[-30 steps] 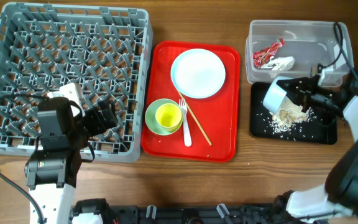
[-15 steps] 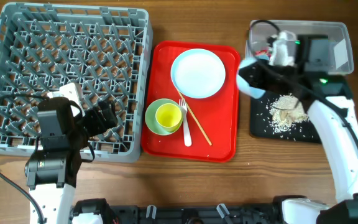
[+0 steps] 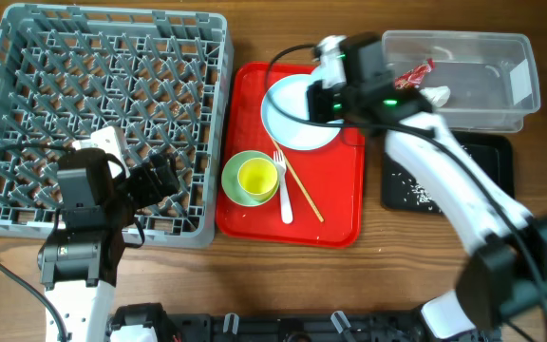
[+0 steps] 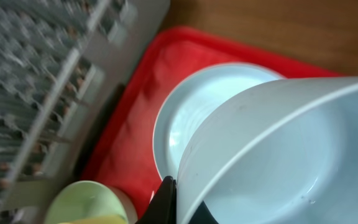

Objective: Sort waste into correct bins and load items into the dishwasher rack
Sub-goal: 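Carry the empty bowl back and set it on the blue plate, then grasp the yellow cup with the right gripper and lift it from the green bowl, then hand the yellow cup from the right gripper to the left gripper, then place the yellow cup into the dish rack with the left gripper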

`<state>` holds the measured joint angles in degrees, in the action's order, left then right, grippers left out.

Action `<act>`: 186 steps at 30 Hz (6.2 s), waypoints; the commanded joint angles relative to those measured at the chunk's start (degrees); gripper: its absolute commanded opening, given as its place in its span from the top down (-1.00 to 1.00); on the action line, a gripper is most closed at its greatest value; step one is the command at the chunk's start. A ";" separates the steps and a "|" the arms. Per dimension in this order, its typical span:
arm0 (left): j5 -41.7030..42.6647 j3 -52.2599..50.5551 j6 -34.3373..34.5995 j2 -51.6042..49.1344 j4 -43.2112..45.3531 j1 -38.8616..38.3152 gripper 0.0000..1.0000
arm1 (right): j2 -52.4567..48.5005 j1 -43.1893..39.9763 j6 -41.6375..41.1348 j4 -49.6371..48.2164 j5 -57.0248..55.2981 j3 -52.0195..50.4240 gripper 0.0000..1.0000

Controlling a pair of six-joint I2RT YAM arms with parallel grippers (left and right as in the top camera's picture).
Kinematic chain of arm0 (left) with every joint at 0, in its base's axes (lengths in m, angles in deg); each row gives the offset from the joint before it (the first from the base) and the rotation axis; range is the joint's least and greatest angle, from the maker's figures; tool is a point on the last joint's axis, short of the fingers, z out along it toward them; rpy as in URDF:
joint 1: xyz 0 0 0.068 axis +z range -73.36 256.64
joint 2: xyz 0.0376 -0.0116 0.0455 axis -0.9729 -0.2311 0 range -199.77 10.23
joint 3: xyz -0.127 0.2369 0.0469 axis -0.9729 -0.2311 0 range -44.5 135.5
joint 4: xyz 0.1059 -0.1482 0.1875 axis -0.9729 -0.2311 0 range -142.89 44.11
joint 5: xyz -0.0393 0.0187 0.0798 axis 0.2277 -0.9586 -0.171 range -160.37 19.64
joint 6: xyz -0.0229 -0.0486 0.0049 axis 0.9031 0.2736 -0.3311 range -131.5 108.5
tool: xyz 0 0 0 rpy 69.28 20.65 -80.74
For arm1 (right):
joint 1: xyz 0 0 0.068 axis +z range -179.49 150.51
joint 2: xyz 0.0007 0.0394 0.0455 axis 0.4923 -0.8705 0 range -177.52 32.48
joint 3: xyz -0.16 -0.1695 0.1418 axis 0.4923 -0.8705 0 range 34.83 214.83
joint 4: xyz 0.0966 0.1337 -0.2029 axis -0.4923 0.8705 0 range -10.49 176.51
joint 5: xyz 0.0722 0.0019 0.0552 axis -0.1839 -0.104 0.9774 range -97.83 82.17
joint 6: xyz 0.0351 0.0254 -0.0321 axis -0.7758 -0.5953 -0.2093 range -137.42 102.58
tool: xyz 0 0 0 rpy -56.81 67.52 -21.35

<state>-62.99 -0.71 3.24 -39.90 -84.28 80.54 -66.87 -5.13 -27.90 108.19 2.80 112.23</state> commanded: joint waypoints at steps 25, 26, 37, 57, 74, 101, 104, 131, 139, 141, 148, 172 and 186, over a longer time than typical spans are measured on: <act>0.50 1.18 0.50 0.52 0.20 0.35 -1.00 | -2.86 4.76 1.33 7.08 5.14 5.18 0.31; 0.50 1.18 0.50 0.52 0.20 0.35 -1.00 | -1.70 4.87 1.31 8.57 7.08 5.62 0.26; 0.50 1.18 0.52 0.26 0.22 0.35 -1.00 | -4.90 8.41 -4.79 19.61 9.60 4.33 0.23; 0.52 1.18 0.52 -2.86 0.20 0.35 -1.00 | -11.76 11.30 -8.15 19.58 9.62 2.60 0.91; 27.30 1.18 1.38 -4.76 10.84 0.35 -1.00 | 1.51 -5.03 -7.50 20.06 30.53 11.98 0.91; 70.38 1.18 11.47 -11.91 55.01 -0.50 -1.00 | 1.33 -6.91 -7.80 14.58 71.76 11.96 0.91; 70.34 1.18 11.45 -11.91 56.52 -2.56 -1.00 | 1.33 -5.55 -8.22 13.79 71.76 11.96 0.91; 68.61 1.18 11.45 -11.91 62.07 -6.80 -0.55 | 1.33 -2.29 -10.95 12.46 71.30 11.93 0.91; 68.59 1.18 11.45 -11.91 64.67 -6.80 -0.58 | 1.33 -2.29 -10.95 12.48 71.30 11.93 0.91; 68.59 1.18 11.45 -11.91 65.26 -6.78 -0.61 | 1.33 -2.29 -10.95 12.48 71.30 11.93 0.91; 67.12 1.18 11.45 -11.91 65.22 -6.80 -0.64 | 1.33 -2.29 -10.93 12.48 71.32 11.93 0.91; 66.01 1.18 11.41 -11.91 64.28 -6.62 -0.13 | 1.33 -2.29 -11.58 12.44 71.30 11.93 0.72; 57.16 1.18 5.33 -11.91 46.05 -1.68 0.16 | 1.33 -4.31 -16.65 18.73 42.49 11.93 0.26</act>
<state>-1.92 -0.16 13.62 -51.70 -34.36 76.32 -65.23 -8.19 -43.39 125.88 57.25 123.58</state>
